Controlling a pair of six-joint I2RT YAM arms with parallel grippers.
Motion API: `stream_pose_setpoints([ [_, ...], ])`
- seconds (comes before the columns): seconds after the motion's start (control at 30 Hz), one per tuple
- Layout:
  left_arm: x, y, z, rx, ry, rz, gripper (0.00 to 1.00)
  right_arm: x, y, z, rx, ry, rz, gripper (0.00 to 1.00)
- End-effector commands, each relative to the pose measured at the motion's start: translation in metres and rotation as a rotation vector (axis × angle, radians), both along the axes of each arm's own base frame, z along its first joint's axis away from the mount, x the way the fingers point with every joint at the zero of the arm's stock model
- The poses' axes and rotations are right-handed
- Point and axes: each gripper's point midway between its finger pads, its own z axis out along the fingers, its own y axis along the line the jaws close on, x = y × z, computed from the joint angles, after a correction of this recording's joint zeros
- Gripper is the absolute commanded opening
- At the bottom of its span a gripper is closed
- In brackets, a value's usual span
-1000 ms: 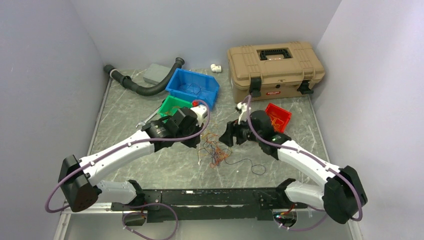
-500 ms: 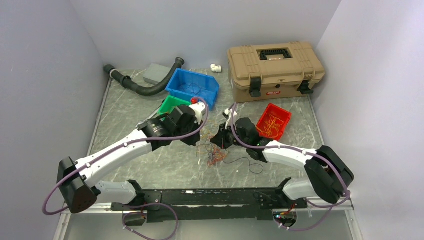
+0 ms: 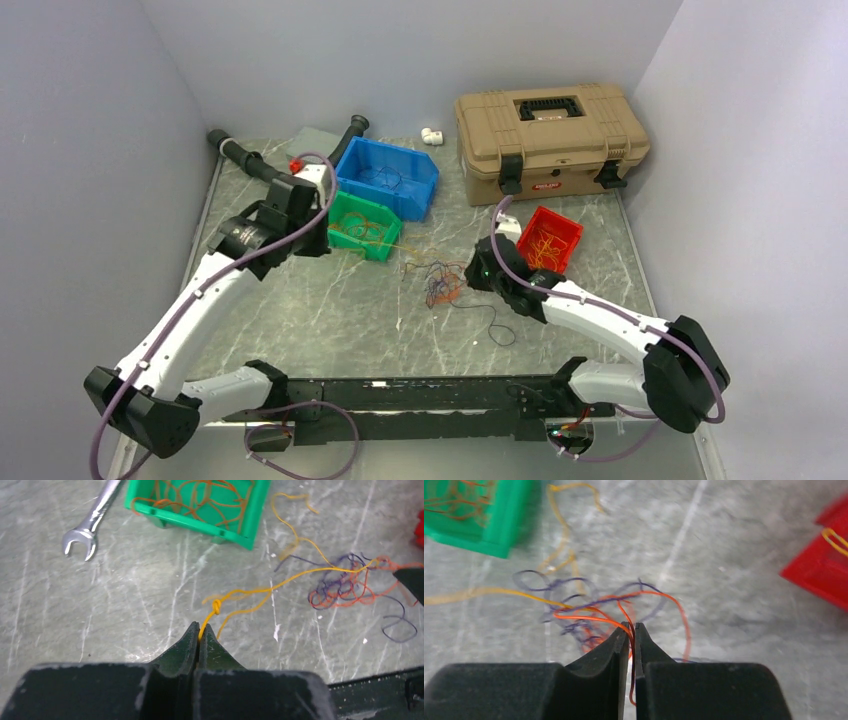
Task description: Untangle the cables
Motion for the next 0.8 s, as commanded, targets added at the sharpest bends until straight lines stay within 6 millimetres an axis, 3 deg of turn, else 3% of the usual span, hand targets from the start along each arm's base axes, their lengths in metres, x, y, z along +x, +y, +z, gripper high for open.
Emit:
stream_pose_setpoints([
  [0.0, -0.002, 0.012, 0.017, -0.054, -0.054, 0.007, 0.00, -0.011, -0.031, -0.037, -0.054, 0.077, -0.126, 0.11],
  [0.07, -0.003, 0.016, 0.032, -0.082, -0.138, 0.019, 0.00, -0.014, -0.045, -0.041, -0.064, 0.084, -0.209, 0.00],
  [0.2, -0.019, 0.033, 0.059, -0.108, -0.220, 0.070, 0.00, -0.025, -0.065, -0.035, -0.068, 0.108, -0.309, 0.00],
  [0.33, -0.030, 0.067, 0.091, -0.074, -0.312, 0.206, 0.00, -0.033, -0.112, -0.019, -0.129, 0.065, -0.504, 0.00],
  [0.43, -0.038, 0.084, 0.113, -0.105, -0.392, 0.293, 0.00, -0.038, -0.125, -0.003, -0.086, -0.005, -0.535, 0.00],
  [0.47, -0.039, 0.086, 0.118, -0.123, -0.420, 0.306, 0.00, -0.036, -0.121, 0.003, -0.056, -0.034, -0.505, 0.02],
  [0.57, -0.040, 0.072, 0.135, -0.196, -0.513, 0.213, 0.00, -0.032, -0.081, 0.029, 0.023, -0.139, -0.216, 0.18],
  [0.7, -0.041, 0.037, 0.152, -0.281, -0.594, 0.011, 0.00, -0.030, -0.055, 0.065, 0.066, -0.260, -0.025, 0.58],
  [0.77, -0.040, 0.023, 0.154, -0.299, -0.602, -0.071, 0.00, -0.030, -0.040, 0.079, 0.053, -0.305, 0.094, 0.70],
])
